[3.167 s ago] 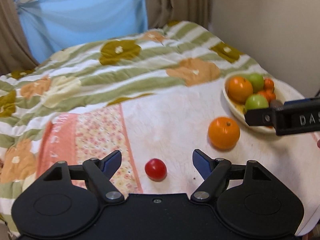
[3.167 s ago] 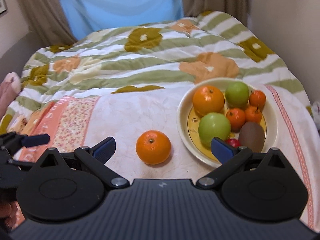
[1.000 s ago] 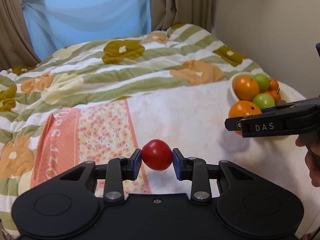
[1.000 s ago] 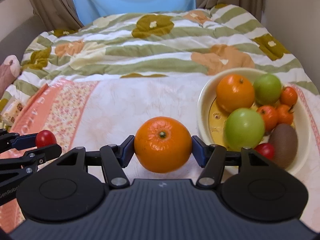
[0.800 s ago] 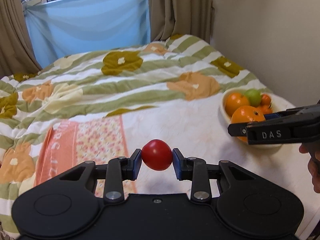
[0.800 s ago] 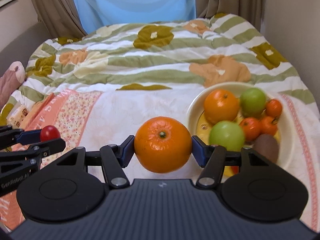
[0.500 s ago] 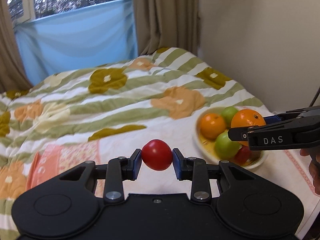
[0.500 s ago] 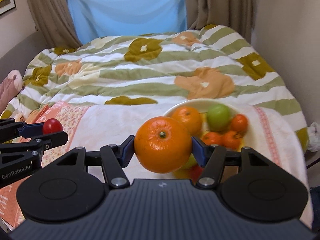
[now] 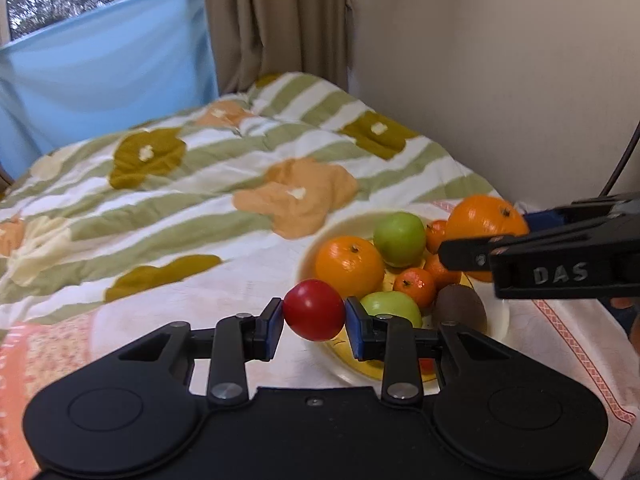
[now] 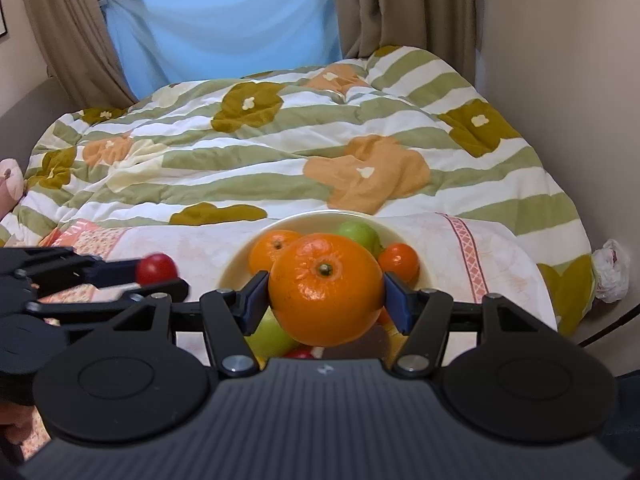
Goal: Organize fruits
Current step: 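Carry the tomato and orange into the duck bowl and open both tools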
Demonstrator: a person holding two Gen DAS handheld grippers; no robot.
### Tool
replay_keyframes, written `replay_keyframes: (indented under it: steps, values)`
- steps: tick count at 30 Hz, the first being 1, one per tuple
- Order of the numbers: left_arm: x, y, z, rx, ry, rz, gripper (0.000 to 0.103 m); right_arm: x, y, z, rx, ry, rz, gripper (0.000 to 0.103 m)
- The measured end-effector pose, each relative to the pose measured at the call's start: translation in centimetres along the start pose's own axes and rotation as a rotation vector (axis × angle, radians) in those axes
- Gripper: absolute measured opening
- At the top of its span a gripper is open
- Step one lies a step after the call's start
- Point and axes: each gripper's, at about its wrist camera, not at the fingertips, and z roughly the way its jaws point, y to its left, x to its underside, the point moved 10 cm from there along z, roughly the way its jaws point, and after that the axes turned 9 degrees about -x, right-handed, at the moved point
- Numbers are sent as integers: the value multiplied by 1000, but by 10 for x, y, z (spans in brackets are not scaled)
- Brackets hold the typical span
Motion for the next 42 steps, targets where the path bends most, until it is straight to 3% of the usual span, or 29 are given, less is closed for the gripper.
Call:
replay_keyframes:
  steps: [9, 10, 11, 13, 15, 31, 39, 41, 42]
  values:
    - [2, -9, 39, 16, 53, 13, 37, -1, -22, 17, 12, 9, 46, 75]
    - [2, -8, 39, 17, 49, 15, 41, -1, -23, 19, 13, 10, 48, 75]
    - [1, -9, 39, 15, 45, 20, 48, -1, -23, 20, 14, 11, 50, 75]
    - [0, -6, 36, -18, 36, 35, 89, -1, -24, 22, 14, 15, 56, 75]
    - [-2, -2, 26, -36, -6, 45, 100, -2, -24, 22, 12, 17, 62, 75]
    - [29, 52, -13, -107, 24, -62, 100, -10, 6, 53, -25, 54, -29, 75]
    - [37, 55, -19, -118, 37, -103, 100, -3, 11, 63, -29, 82, -70, 76]
    - [37, 53, -22, -124, 36, -100, 100, -4, 13, 59, -18, 68, -103, 103]
    - [37, 52, -23, -126, 35, -101, 100, -4, 14, 57, -2, 66, -120, 103]
